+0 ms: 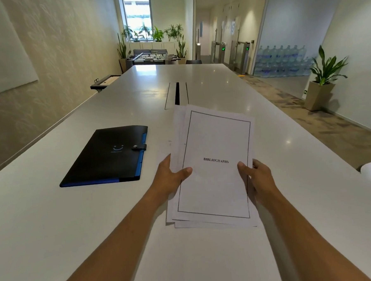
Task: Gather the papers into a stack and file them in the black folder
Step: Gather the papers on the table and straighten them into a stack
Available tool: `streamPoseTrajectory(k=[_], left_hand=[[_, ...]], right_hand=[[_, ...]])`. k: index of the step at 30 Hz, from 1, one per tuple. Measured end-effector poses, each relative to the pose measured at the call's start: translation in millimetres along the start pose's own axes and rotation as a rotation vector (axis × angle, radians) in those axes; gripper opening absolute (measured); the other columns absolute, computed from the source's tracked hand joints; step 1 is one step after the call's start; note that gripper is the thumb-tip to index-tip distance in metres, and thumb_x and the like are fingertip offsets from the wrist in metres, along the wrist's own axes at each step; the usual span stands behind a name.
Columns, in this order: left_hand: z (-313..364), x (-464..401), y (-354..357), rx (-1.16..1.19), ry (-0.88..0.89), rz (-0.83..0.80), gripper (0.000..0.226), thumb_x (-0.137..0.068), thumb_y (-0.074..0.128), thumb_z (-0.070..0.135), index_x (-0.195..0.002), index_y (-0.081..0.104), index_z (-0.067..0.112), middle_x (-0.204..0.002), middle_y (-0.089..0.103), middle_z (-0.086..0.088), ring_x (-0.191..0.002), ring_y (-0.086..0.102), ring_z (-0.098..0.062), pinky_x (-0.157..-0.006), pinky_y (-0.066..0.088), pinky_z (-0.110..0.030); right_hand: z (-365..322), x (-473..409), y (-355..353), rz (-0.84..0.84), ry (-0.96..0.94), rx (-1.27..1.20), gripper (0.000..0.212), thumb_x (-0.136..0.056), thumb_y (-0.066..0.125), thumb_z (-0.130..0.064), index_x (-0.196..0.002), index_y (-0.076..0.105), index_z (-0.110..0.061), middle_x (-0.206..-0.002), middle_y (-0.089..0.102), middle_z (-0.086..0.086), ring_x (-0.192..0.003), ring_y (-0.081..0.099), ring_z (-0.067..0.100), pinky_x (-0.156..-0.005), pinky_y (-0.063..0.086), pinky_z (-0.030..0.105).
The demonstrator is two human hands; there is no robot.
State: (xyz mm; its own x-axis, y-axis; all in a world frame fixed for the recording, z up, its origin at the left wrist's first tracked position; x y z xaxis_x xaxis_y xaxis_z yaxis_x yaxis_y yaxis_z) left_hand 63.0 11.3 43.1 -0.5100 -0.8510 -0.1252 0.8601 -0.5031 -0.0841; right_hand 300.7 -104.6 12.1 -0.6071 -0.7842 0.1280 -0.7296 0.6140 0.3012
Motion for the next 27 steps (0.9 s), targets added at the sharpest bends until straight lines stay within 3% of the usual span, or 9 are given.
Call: streamPoseTrajectory(k=[3,6,9,12,16,19,22,24,27], left_hand=[[16.7,0.6,-4.6,-0.108,0.067,0.032,0.046,-0.08,0.07,0.036,-0.121,0.049,0.035,-0.108,0.061,0.015,-0.097,0.06,-0.007,-0.071,0.05,-0.014],[39.2,-0.9,-10.0,-0.145,0.141,0.09,0.049,-0.078,0.068,0.042,-0.122,0.047,0.034,-0.107,0.06,0.015,-0.096,0.06,-0.008,-0.075,0.051,-0.021],[59.1,-0.9,-15.4,-0.13,0.21,0.138,0.051,-0.083,0.068,0.034,-0.129,0.048,0.022,-0.12,0.061,-0.001,-0.108,0.06,-0.02,-0.089,0.052,-0.039],[72.0,4.8,-15.8,-0.083,0.281,0.126,0.048,-0.086,0.064,0.033,-0.128,0.048,0.018,-0.122,0.061,-0.007,-0.11,0.06,-0.023,-0.09,0.052,-0.042],[59.4,15.9,-7.9,0.004,0.241,0.126,0.051,-0.081,0.069,0.033,-0.125,0.052,0.012,-0.113,0.064,-0.007,-0.102,0.063,-0.019,-0.081,0.056,-0.028],[48.1,21.2,-1.0,-0.014,0.242,0.192,0.041,-0.082,0.07,0.024,-0.12,0.057,0.011,-0.106,0.067,-0.001,-0.096,0.065,-0.008,-0.075,0.053,-0.016],[47.7,18.9,-0.8,-0.002,0.221,0.246,0.03,-0.083,0.07,0.02,-0.109,0.058,0.029,-0.096,0.069,0.016,-0.09,0.064,0.004,-0.067,0.05,-0.01],[48.7,16.3,-2.9,-0.025,0.207,0.264,0.03,-0.084,0.07,0.025,-0.108,0.056,0.036,-0.1,0.068,0.022,-0.096,0.063,0.003,-0.076,0.053,-0.017],[42.4,10.6,-6.5,-0.033,0.129,0.292,0.049,-0.084,0.067,0.033,-0.128,0.049,0.02,-0.125,0.06,-0.002,-0.117,0.056,-0.019,-0.097,0.048,-0.045]], right_hand=[[-31.3,5.6,10.5,-0.053,-0.211,0.233,0.017,-0.088,0.065,-0.003,-0.104,0.067,-0.008,-0.088,0.077,-0.004,-0.085,0.073,0.02,-0.062,0.056,0.021],[-61.2,15.0,25.9,-0.078,-0.412,0.272,0.024,-0.089,0.064,-0.005,-0.107,0.065,-0.021,-0.098,0.075,-0.011,-0.093,0.071,0.009,-0.07,0.055,0.017],[-84.0,29.1,38.3,-0.113,-0.567,0.259,0.031,-0.089,0.065,-0.011,-0.114,0.06,-0.027,-0.11,0.07,-0.011,-0.103,0.067,0.013,-0.081,0.056,0.022],[-91.7,43.1,44.6,-0.15,-0.629,0.271,0.036,-0.084,0.068,-0.019,-0.114,0.055,-0.035,-0.112,0.068,-0.01,-0.107,0.066,0.017,-0.084,0.056,0.028],[-68.6,48.5,47.7,-0.162,-0.554,0.296,0.054,-0.075,0.069,-0.017,-0.124,0.049,-0.021,-0.117,0.064,0.002,-0.106,0.065,0.019,-0.088,0.056,0.037],[-55.6,52.2,50.1,-0.125,-0.559,0.306,0.056,-0.073,0.066,-0.01,-0.127,0.051,-0.016,-0.116,0.066,-0.001,-0.104,0.065,0.013,-0.089,0.055,0.034],[-53.5,50.8,46.6,-0.077,-0.558,0.309,0.048,-0.076,0.065,-0.011,-0.122,0.055,-0.016,-0.112,0.068,-0.003,-0.102,0.066,0.012,-0.086,0.055,0.033],[-53.8,48.3,43.3,-0.05,-0.554,0.361,0.041,-0.08,0.067,-0.011,-0.119,0.057,-0.021,-0.109,0.068,-0.006,-0.098,0.067,0.009,-0.082,0.056,0.029],[-55.1,45.7,39.8,-0.015,-0.553,0.44,0.038,-0.082,0.069,-0.007,-0.103,0.058,-0.037,-0.1,0.068,-0.013,-0.09,0.068,0.005,-0.074,0.058,0.023]])
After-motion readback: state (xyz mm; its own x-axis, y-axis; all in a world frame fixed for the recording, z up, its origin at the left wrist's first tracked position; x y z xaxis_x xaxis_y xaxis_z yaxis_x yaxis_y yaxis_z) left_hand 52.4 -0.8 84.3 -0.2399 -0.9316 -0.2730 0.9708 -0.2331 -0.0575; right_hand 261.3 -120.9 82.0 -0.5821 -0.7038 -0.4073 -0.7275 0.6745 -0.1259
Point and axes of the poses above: each hand's wrist, its own x-axis away from the middle knuckle, its own y-axis out of the palm, z = x × y, the point moved 5 cm from there along -x, towards the middle knuckle
